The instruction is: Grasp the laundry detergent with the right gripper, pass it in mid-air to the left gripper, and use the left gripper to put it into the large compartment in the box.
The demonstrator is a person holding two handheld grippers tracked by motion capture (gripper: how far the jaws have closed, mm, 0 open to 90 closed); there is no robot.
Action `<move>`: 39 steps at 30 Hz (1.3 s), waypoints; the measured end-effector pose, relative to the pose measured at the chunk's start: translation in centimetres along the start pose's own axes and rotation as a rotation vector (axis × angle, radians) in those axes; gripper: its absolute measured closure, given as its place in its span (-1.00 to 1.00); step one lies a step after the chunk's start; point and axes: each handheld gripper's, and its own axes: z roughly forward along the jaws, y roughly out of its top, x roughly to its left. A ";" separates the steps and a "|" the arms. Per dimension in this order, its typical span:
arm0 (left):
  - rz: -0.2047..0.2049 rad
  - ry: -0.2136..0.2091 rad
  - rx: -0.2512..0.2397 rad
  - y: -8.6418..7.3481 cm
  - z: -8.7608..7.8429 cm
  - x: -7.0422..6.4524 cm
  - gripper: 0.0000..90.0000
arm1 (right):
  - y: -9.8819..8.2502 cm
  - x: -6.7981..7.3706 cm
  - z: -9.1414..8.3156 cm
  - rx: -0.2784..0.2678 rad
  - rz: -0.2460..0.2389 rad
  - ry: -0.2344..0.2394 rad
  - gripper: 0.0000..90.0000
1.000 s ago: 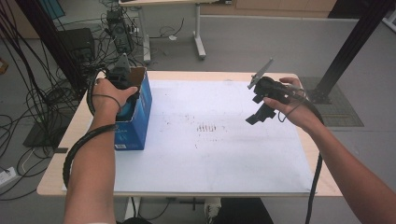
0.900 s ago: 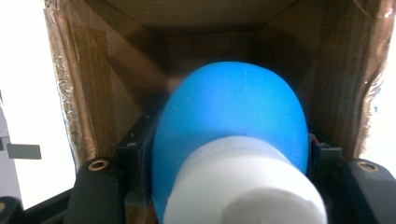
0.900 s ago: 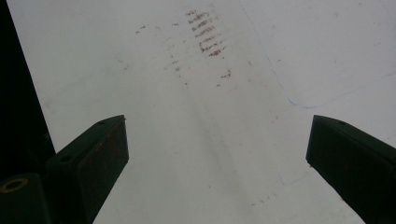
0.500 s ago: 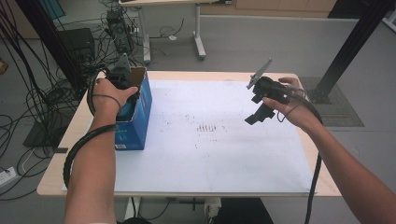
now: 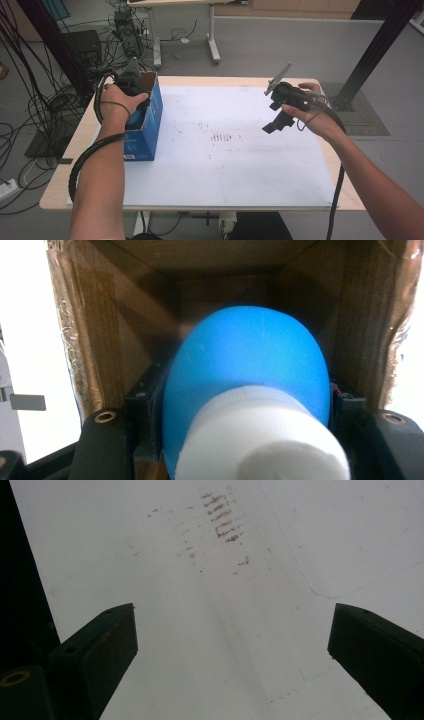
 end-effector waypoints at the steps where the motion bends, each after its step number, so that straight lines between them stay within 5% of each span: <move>1: 0.000 0.000 0.000 0.0 0.0 0.0 -0.20 | 0.0 0.0 0.0 0.000 0.000 0.001 -0.87; 39: -0.001 0.007 -0.008 -0.1 0.0 -0.2 -0.20 | 0.1 0.1 -0.3 0.005 -0.004 0.000 -0.87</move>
